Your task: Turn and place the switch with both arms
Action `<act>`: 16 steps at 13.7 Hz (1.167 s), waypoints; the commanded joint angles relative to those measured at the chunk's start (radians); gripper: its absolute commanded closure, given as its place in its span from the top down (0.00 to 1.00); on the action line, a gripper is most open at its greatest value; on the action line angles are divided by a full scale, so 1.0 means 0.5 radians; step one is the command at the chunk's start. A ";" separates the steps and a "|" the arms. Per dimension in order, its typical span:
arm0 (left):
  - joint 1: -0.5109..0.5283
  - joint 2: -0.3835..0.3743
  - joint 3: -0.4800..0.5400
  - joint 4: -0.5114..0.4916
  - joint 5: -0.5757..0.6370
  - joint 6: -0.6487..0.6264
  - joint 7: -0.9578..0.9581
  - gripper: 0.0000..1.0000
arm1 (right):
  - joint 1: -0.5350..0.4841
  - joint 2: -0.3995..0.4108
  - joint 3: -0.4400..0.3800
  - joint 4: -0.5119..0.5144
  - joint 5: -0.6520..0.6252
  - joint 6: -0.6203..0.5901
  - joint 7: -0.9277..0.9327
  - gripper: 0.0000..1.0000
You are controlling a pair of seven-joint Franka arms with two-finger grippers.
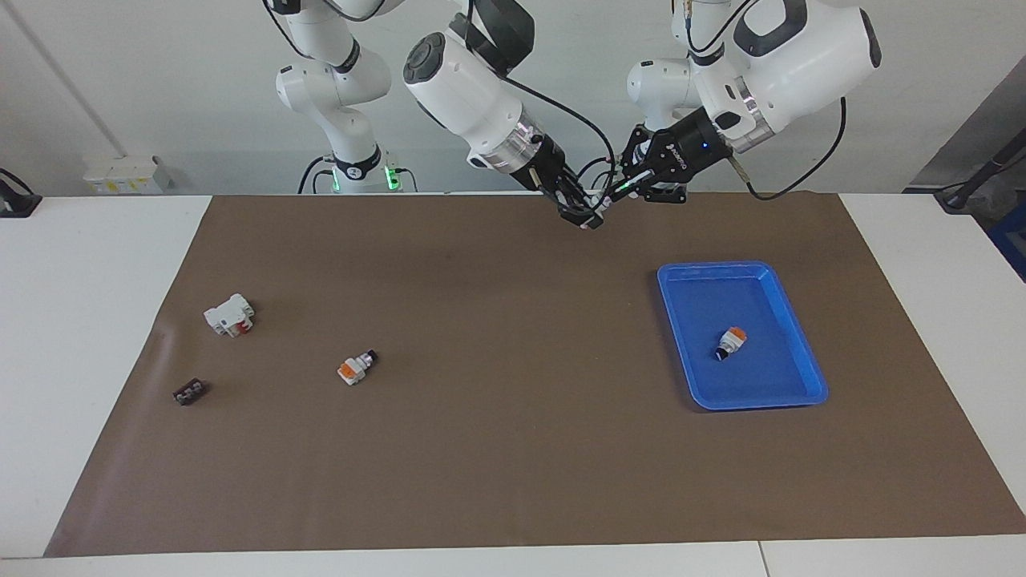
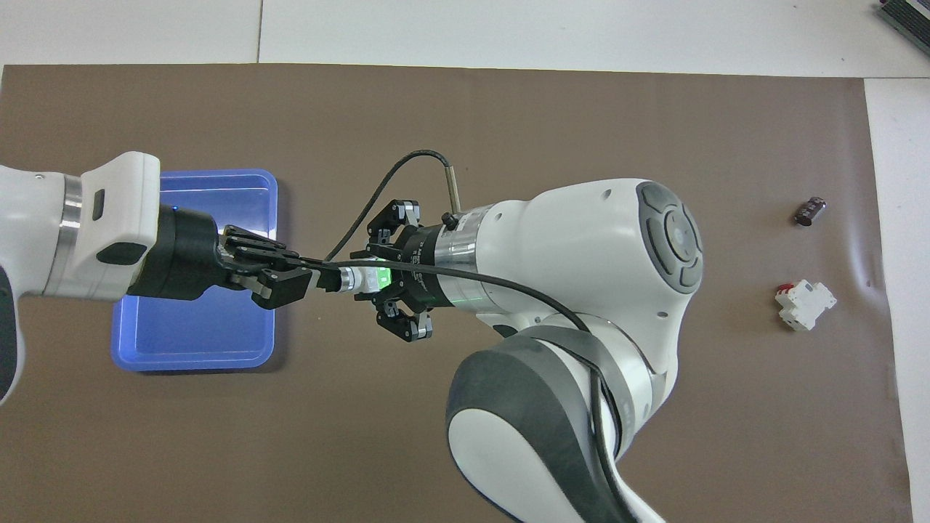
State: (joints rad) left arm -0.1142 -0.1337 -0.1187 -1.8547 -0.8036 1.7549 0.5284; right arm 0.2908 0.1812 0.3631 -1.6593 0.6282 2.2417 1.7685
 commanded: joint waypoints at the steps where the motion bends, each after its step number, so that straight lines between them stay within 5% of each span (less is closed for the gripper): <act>1: -0.039 -0.076 0.007 -0.076 0.015 -0.107 -0.029 0.00 | -0.020 -0.013 0.013 0.020 0.014 0.060 -0.009 1.00; 4: 0.044 -0.076 0.007 -0.079 0.214 -0.123 -0.026 0.00 | -0.026 -0.049 0.001 0.014 -0.026 -0.004 -0.039 1.00; 9: 0.305 -0.070 0.007 -0.082 0.486 -0.104 -0.035 0.00 | -0.075 -0.169 0.001 0.002 -0.528 -0.182 -0.406 1.00; 12: 0.470 -0.073 0.007 -0.119 0.928 -0.037 -0.032 0.00 | -0.188 -0.249 0.001 -0.019 -0.869 -0.427 -0.921 1.00; 16: 0.667 -0.070 0.007 -0.244 1.272 0.195 -0.032 0.00 | -0.513 -0.264 -0.002 -0.013 -0.986 -0.483 -1.823 1.00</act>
State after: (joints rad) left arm 0.1814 -0.1418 -0.1030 -1.9010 -0.2177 1.7661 0.5163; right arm 0.1115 0.0664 0.3541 -1.6476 0.1642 2.0058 1.0416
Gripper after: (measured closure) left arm 0.890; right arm 0.000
